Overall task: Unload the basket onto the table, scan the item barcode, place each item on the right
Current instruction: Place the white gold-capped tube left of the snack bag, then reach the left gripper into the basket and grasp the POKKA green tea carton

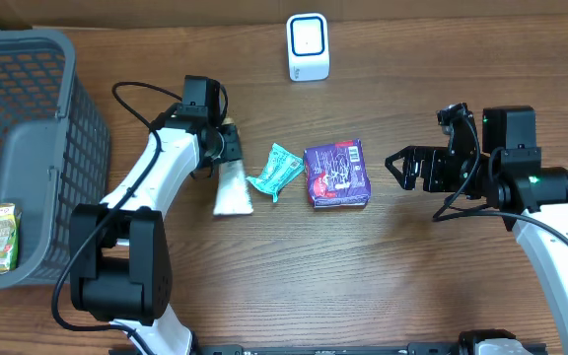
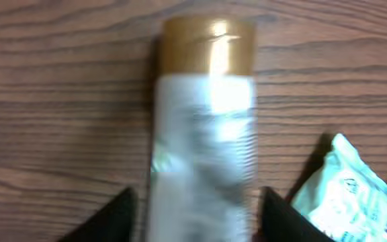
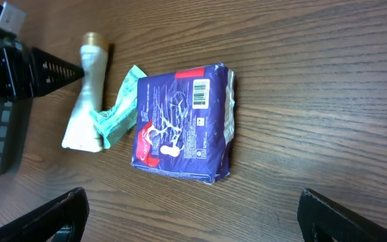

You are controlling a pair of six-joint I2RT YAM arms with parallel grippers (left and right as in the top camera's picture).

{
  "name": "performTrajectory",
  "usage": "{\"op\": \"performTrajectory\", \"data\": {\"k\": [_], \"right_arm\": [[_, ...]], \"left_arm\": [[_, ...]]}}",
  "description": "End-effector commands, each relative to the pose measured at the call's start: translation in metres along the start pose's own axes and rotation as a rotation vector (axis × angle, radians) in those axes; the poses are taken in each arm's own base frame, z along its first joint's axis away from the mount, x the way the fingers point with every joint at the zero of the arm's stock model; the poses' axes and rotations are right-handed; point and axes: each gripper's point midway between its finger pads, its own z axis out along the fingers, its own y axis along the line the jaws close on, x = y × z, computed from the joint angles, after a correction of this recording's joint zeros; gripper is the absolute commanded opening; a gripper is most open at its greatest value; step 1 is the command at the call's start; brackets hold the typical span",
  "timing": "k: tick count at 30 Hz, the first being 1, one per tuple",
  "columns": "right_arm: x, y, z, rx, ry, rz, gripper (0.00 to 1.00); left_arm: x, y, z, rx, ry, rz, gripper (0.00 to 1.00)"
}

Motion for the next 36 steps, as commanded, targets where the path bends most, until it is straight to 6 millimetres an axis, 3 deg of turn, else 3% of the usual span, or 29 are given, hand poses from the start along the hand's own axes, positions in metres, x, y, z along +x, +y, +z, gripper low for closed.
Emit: {"op": "performTrajectory", "data": {"k": [1, 5, 9, 11, 13, 15, 16, 18, 23, 28, 29, 36], "right_arm": [[-0.007, -0.001, -0.003, 0.007, -0.019, -0.005, 1.0], [-0.008, -0.001, -0.003, 0.006, -0.022, -0.006, 1.0], [-0.01, 0.0, -0.003, 0.005, -0.029, -0.01, 1.0], [-0.01, 0.0, -0.003, 0.005, -0.028, -0.01, 1.0], [-0.009, -0.001, -0.003, 0.005, -0.025, -0.008, 1.0], [-0.008, -0.001, -0.003, 0.006, -0.023, -0.007, 1.0], [-0.008, -0.001, -0.003, 0.006, -0.022, -0.006, 1.0], [-0.008, -0.001, -0.003, 0.006, -0.022, -0.006, 1.0], [-0.008, -0.001, -0.003, 0.005, -0.023, -0.007, 1.0], [-0.008, -0.001, -0.003, 0.006, -0.022, -0.007, 1.0], [-0.008, -0.001, -0.003, 0.006, -0.023, -0.007, 1.0], [-0.01, -0.001, -0.003, 0.005, -0.029, -0.011, 1.0]], "left_arm": [[-0.011, -0.011, -0.012, 0.037, -0.031, 0.001, 0.76], [-0.037, -0.02, -0.059, 0.062, -0.087, -0.001, 0.78], [-0.075, -0.027, -0.155, 0.073, -0.234, 0.025, 0.8], [-0.088, -0.016, -0.207, 0.034, -0.323, 0.007, 0.9], [-0.094, 0.002, -0.251, -0.023, -0.4, -0.024, 1.0], [-0.093, 0.031, -0.29, -0.103, -0.466, -0.077, 1.0], [-0.086, 0.066, -0.317, -0.186, -0.506, -0.148, 1.0], [-0.074, 0.105, -0.333, -0.258, -0.516, -0.235, 1.0], [-0.034, 0.211, -0.345, -0.409, -0.446, -0.542, 1.0], [-0.004, 0.281, -0.324, -0.451, -0.39, -0.723, 1.0], [0.003, 0.303, -0.305, -0.499, -0.378, -0.756, 1.0], [0.044, 0.352, -0.214, -0.727, -0.206, -0.681, 1.0]]}}
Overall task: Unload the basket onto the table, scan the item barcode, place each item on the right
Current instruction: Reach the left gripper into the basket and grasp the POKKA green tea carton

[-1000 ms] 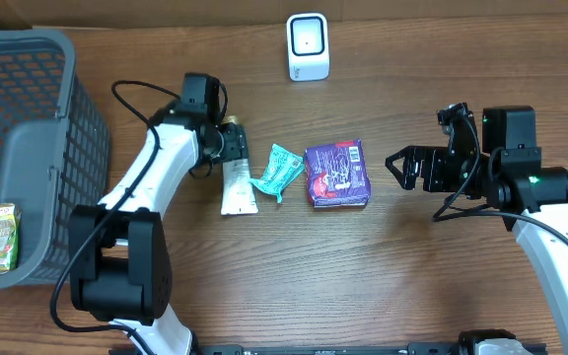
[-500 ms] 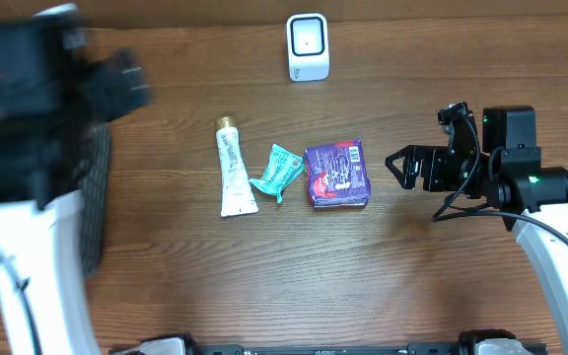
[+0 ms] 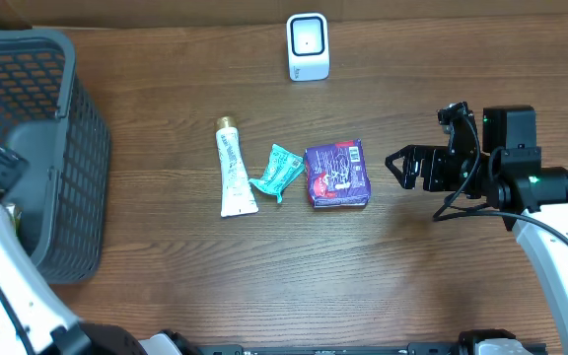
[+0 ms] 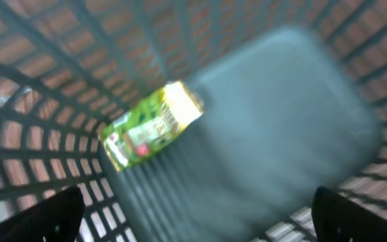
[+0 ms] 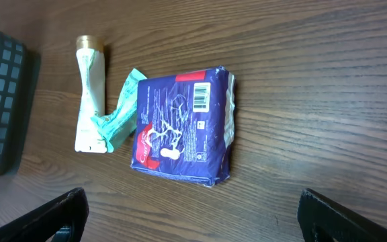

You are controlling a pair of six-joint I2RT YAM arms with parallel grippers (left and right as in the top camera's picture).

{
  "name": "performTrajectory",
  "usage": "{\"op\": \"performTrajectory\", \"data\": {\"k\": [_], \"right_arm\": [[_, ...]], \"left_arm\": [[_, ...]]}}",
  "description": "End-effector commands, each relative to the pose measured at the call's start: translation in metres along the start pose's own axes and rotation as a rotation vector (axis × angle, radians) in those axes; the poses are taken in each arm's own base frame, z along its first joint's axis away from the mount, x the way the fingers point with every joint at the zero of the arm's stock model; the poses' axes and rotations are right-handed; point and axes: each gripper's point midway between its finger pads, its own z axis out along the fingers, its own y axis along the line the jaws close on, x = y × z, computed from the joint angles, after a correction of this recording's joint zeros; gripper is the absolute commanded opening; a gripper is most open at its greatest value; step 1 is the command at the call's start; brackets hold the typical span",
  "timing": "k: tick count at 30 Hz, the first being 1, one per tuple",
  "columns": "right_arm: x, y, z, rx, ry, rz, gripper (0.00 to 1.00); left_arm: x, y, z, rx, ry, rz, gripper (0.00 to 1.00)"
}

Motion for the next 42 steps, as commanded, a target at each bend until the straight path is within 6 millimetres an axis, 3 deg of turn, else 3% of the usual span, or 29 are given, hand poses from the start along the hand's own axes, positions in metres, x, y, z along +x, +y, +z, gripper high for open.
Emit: {"op": "performTrajectory", "data": {"k": [1, 5, 9, 13, 20, 28, 30, 34, 35, 37, 39, 42], "right_arm": [[-0.008, 0.0, -0.003, 0.004, -0.021, -0.006, 1.0], [-0.008, -0.001, -0.002, 0.004, -0.02, -0.006, 1.0], [-0.007, -0.001, -0.002, 0.004, -0.02, -0.005, 1.0], [-0.007, -0.001, -0.002, 0.004, -0.019, -0.004, 1.0], [-0.004, -0.001, -0.002, 0.007, -0.006, 0.003, 1.0], [-0.004, -0.002, -0.002, 0.012, -0.006, 0.003, 1.0], [-0.004, -0.004, -0.002, 0.022, -0.008, 0.003, 1.0], [-0.004, -0.004, -0.002, 0.022, -0.009, 0.003, 1.0], [-0.004, -0.004, -0.002, 0.022, -0.008, 0.003, 1.0], [-0.004, -0.004, -0.002, 0.021, -0.008, 0.003, 1.0], [-0.004, -0.004, -0.002, 0.021, -0.008, 0.003, 1.0], [-0.004, -0.004, -0.002, 0.021, -0.009, 0.002, 1.0]], "left_arm": [[0.036, 0.022, 0.048, -0.178, 0.058, 0.145, 1.0], [0.051, 0.021, 0.079, -0.189, 0.07, 0.304, 0.99], [0.047, 0.015, 0.098, -0.183, 0.058, 0.403, 0.99], [0.05, 0.022, 0.119, -0.194, 0.098, 0.536, 1.0], [0.069, 0.044, 0.154, -0.209, 0.197, 0.548, 1.0], [0.072, 0.066, 0.18, -0.233, 0.224, 0.538, 0.98], [0.078, 0.065, 0.191, -0.22, 0.242, 0.56, 0.93], [0.093, 0.056, 0.205, -0.16, 0.276, 0.57, 0.68], [0.096, 0.054, 0.208, -0.148, 0.283, 0.572, 0.59], [0.1, 0.053, 0.212, -0.146, 0.295, 0.576, 0.26], [0.101, 0.053, 0.212, -0.145, 0.298, 0.577, 0.05], [0.098, 0.051, 0.21, -0.144, 0.291, 0.579, 0.04]]}}
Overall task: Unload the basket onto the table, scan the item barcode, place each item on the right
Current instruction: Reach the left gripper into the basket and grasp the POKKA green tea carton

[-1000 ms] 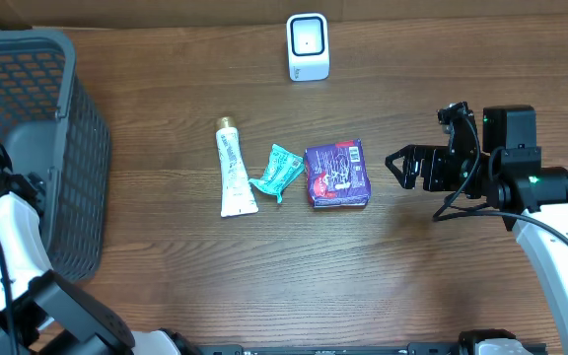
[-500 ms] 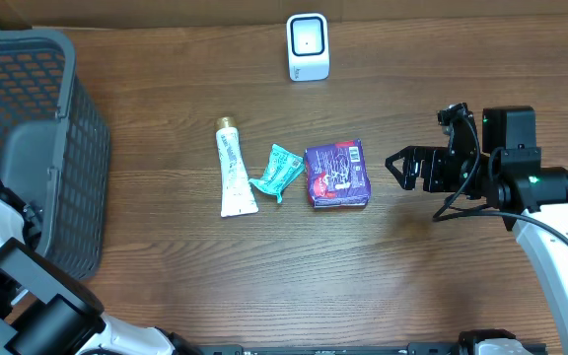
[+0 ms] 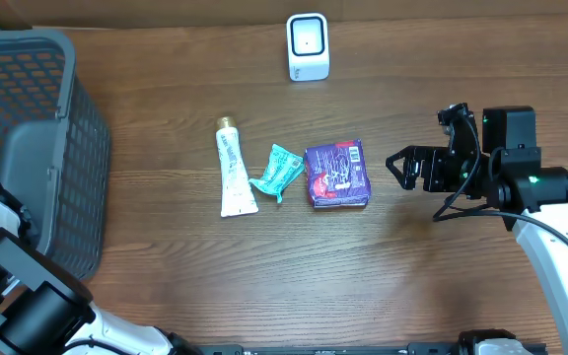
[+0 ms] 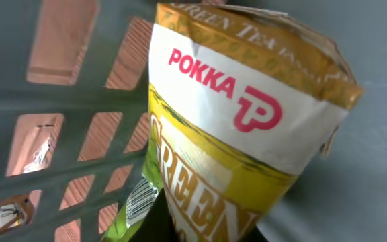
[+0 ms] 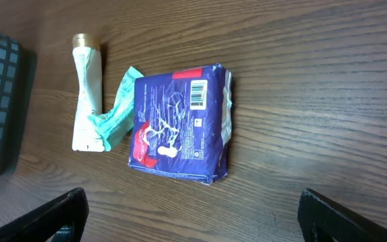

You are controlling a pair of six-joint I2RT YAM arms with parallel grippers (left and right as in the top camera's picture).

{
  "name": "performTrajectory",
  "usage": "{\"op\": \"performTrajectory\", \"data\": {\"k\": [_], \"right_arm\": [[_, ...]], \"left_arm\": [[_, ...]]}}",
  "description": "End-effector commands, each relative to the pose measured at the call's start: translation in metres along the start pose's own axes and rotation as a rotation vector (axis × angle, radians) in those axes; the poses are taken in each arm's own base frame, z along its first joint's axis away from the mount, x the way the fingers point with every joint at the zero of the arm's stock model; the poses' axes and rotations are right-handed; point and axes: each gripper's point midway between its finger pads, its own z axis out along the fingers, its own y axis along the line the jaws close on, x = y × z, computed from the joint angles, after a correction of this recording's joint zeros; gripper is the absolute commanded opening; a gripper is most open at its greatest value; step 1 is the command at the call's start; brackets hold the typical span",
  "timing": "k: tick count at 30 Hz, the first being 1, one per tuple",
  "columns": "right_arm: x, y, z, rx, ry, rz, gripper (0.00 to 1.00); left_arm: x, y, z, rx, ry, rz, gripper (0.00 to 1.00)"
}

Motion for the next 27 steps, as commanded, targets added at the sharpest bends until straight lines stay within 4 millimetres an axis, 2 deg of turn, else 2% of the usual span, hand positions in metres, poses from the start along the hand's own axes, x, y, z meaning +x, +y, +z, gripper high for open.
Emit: {"op": "performTrajectory", "data": {"k": [1, 4, 6, 8, 11, 16, 20, 23, 27], "right_arm": [[-0.007, -0.002, -0.002, 0.011, -0.017, -0.003, 1.0], [-0.009, -0.002, -0.002, 0.009, -0.026, -0.004, 1.0], [-0.01, -0.001, -0.002, 0.009, -0.032, -0.008, 1.0], [-0.011, -0.001, -0.002, 0.008, -0.033, -0.008, 1.0], [-0.01, -0.001, -0.002, 0.008, -0.032, -0.008, 1.0], [-0.011, -0.001, -0.002, 0.008, -0.034, -0.009, 1.0], [-0.011, -0.001, -0.002, 0.008, -0.034, -0.009, 1.0], [-0.011, -0.001, -0.002, 0.008, -0.034, -0.009, 1.0], [-0.011, -0.001, -0.002, 0.008, -0.034, -0.009, 1.0]], "left_arm": [[0.018, -0.03, 0.017, 0.112, 0.054, 0.024, 0.04], [0.007, -0.029, 0.005, 0.108, 0.023, 0.003, 0.04], [-0.007, -0.029, -0.01, 0.115, -0.017, -0.021, 0.04], [-0.026, -0.034, -0.03, 0.159, -0.074, -0.027, 0.04], [-0.061, -0.038, -0.073, 0.234, -0.182, -0.049, 0.04], [-0.116, -0.03, -0.165, 0.31, -0.392, -0.074, 0.04], [-0.144, -0.019, -0.241, 0.312, -0.555, -0.068, 0.04], [-0.152, -0.008, -0.296, 0.312, -0.664, -0.069, 0.04], [-0.146, 0.004, -0.357, 0.337, -0.768, -0.108, 0.04]]}}
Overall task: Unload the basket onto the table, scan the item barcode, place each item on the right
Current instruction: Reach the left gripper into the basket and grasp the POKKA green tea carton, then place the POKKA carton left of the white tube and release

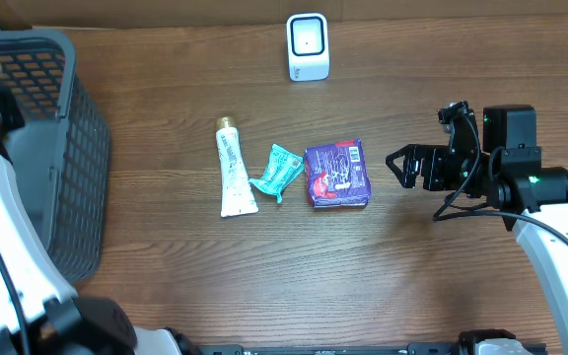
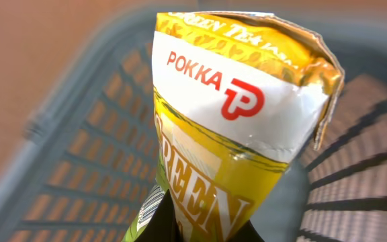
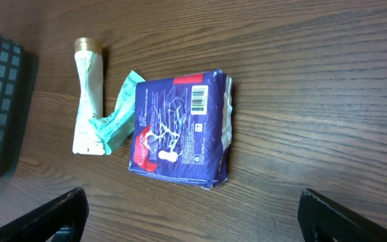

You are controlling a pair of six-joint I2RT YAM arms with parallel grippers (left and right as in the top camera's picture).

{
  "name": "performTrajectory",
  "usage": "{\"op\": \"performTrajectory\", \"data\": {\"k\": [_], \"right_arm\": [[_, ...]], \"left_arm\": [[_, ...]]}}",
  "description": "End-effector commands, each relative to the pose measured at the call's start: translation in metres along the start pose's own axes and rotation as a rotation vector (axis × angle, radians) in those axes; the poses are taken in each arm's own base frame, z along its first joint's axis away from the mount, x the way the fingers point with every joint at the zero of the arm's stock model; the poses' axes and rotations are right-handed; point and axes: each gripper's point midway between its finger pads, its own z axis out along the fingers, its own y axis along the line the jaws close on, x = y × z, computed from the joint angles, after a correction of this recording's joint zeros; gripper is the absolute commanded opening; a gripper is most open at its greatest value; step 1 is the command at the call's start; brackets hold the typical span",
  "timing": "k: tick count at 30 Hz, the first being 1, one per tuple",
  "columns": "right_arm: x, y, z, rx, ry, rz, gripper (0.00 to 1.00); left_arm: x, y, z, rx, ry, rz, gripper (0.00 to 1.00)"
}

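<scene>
A yellow-and-white Pokka green tea carton fills the left wrist view, a barcode showing on its lower left side. My left gripper is shut on its lower end and holds it above the grey basket, near the basket's far left corner. The white scanner stands at the back middle of the table. My right gripper hangs open to the right of a purple packet, with nothing between its fingers.
A white tube with a gold cap and a teal sachet lie left of the purple packet at the table's middle. The basket's tall mesh wall lies below the carton.
My left gripper, low inside the basket and shut on the carton, now holds it raised over the basket's far left corner. The right arm has not moved.
My left gripper was open over the white tube while the carton lay in the basket. Then it hung open above the carton in the basket. Then it was shut on the carton down in the basket, and now holds it lifted.
</scene>
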Motion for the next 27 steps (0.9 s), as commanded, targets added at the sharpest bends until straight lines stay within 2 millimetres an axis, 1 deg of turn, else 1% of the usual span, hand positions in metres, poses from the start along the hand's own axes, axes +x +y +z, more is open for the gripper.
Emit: {"op": "performTrajectory", "data": {"k": [1, 2, 3, 5, 6, 7, 8, 9, 11, 15, 21, 24, 25, 27], "right_arm": [[-0.007, -0.002, -0.002, 0.011, -0.019, -0.001, 1.0], [-0.007, -0.002, -0.002, 0.01, -0.019, -0.001, 1.0], [-0.007, -0.002, -0.002, 0.011, -0.019, -0.001, 1.0], [-0.007, -0.002, -0.002, 0.011, -0.019, -0.001, 1.0], [-0.007, -0.002, -0.002, 0.011, -0.019, -0.001, 1.0], [-0.007, -0.002, -0.002, 0.011, -0.018, 0.0, 1.0], [-0.006, -0.002, -0.002, 0.011, -0.016, 0.001, 1.0], [-0.006, -0.002, -0.002, 0.012, -0.015, 0.001, 1.0], [-0.005, -0.002, -0.002, 0.012, -0.011, 0.004, 1.0], [-0.004, -0.002, -0.002, 0.012, -0.009, 0.005, 1.0], [-0.005, -0.002, -0.002, 0.012, -0.01, 0.004, 1.0], [-0.004, -0.002, -0.002, 0.012, -0.006, 0.006, 1.0], [-0.003, -0.002, -0.002, 0.013, -0.003, 0.008, 1.0], [-0.002, -0.003, -0.002, 0.014, 0.002, 0.01, 1.0]], "left_arm": [[-0.041, -0.002, -0.066, 0.013, -0.156, -0.062, 0.04], [-0.043, -0.006, -0.078, 0.024, -0.174, -0.073, 0.04], [-0.046, -0.016, -0.1, 0.055, -0.199, -0.108, 0.04], [-0.044, -0.032, -0.119, 0.106, -0.206, -0.147, 0.04], [-0.041, -0.044, -0.128, 0.143, -0.198, -0.173, 0.04], [-0.031, -0.075, -0.142, 0.241, -0.153, -0.224, 0.04], [-0.023, -0.094, -0.148, 0.299, -0.115, -0.237, 0.04], [-0.016, -0.109, -0.152, 0.341, -0.079, -0.24, 0.04], [0.008, -0.143, -0.157, 0.407, 0.029, -0.202, 0.04], [0.049, -0.2, -0.154, 0.474, 0.223, -0.164, 0.04], [0.112, -0.294, -0.136, 0.524, 0.447, -0.054, 0.04], [0.142, -0.327, -0.124, 0.496, 0.534, -0.009, 0.04], [0.151, -0.332, -0.117, 0.463, 0.559, -0.001, 0.04], [0.164, -0.334, -0.104, 0.394, 0.592, 0.011, 0.04]]}}
